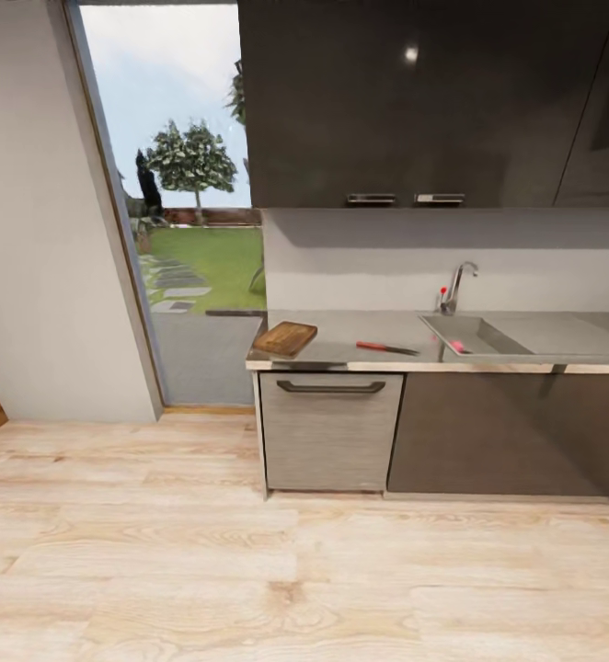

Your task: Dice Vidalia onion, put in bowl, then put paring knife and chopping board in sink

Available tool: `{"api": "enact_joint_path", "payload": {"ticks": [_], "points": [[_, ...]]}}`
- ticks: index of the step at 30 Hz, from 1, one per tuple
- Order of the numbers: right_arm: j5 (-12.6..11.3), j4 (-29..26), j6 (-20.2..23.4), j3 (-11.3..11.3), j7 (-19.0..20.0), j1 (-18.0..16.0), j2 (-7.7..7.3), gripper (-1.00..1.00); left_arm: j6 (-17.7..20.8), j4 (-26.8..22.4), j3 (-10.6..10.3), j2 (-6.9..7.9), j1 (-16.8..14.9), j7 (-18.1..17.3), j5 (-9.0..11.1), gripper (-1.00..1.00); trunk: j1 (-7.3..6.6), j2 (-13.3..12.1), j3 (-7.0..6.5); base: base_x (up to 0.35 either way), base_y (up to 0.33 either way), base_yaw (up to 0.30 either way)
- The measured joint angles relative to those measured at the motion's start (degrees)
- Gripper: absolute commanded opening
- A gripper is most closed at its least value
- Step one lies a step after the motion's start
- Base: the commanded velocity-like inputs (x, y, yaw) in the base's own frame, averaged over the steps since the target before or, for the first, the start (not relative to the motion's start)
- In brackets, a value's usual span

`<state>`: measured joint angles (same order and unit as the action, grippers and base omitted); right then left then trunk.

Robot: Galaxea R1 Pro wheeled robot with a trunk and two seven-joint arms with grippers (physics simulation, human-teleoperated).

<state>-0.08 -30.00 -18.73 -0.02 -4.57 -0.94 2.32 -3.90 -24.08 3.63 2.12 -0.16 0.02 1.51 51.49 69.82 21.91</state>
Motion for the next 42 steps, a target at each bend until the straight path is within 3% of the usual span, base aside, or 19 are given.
{"api": "enact_joint_path", "payload": {"ticks": [8, 11, 16, 42], "points": [[0.0, 0.0, 0.0, -0.06, -0.01, 0.0, -0.12, 1.0, 0.07, 0.0, 0.07, -0.09, 0.0, 0.03, 0.06, 1.0, -0.23, -0.42, -0.19, 0.0, 0.0, 0.0], [0.0, 0.0, 0.0, -0.07, -0.01, 0.0, -0.32, 1.0, 0.09, 0.0, 0.01, -1.38, 0.0, 0.11, 0.03, 1.0, -0.88, -1.61, -0.72, 0.0, 0.0, 0.0], [0.0, 0.0, 0.0, -0.06, -0.01, 0.0, -0.39, 1.0, 0.09, 0.0, 0.01, -1.82, 0.0, 0.13, 0.01, 1.0, -1.98, -3.61, -1.62, 0.0, 0.0, 0.0], [0.0, 0.0, 0.0, -0.06, -0.01, 0.0, -0.4, 1.0, 0.08, 0.01, 0.0, -1.85, 0.0, 0.08, 0.0, 1.0, -7.69, -14.05, -6.29, 0.0, 0.0, 0.0]]}}
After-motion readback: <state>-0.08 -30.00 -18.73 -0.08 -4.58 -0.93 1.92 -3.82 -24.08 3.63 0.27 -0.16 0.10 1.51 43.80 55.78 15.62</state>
